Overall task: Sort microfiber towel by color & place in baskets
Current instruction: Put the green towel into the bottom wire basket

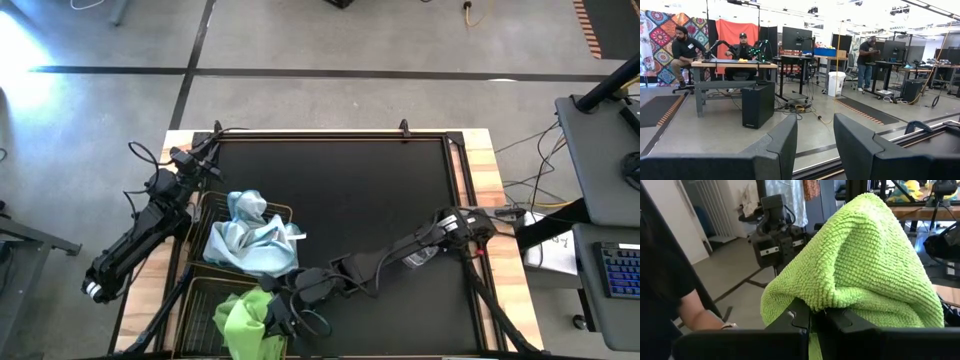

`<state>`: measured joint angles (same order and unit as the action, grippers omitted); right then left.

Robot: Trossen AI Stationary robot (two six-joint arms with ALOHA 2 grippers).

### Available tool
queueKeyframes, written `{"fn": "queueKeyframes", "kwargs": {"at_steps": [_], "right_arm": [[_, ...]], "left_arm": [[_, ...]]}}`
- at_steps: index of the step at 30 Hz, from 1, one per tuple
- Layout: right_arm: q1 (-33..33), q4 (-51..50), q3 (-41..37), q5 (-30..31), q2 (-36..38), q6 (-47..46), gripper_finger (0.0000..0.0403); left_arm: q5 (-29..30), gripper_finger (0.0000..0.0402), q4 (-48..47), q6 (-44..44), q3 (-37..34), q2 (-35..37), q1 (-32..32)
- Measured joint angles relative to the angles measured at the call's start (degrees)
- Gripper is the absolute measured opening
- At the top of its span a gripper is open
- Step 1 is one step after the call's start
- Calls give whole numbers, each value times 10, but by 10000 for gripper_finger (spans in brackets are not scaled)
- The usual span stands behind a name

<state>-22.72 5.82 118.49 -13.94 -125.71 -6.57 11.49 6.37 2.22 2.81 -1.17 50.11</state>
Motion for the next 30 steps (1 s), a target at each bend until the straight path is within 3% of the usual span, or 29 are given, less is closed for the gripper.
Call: {"fn": "queueKeyframes", "kwargs": {"at_steps": [21, 26, 30], "right_arm": [[2, 185, -131, 8, 0, 13, 11], [3, 180, -138, 70, 0, -5, 13], [4, 172, -138, 76, 0, -3, 35]], "left_arm": [[0, 113, 0, 0, 0, 0, 0], [0, 113, 0, 0, 0, 0, 0], [0, 113, 0, 0, 0, 0, 0]]}}
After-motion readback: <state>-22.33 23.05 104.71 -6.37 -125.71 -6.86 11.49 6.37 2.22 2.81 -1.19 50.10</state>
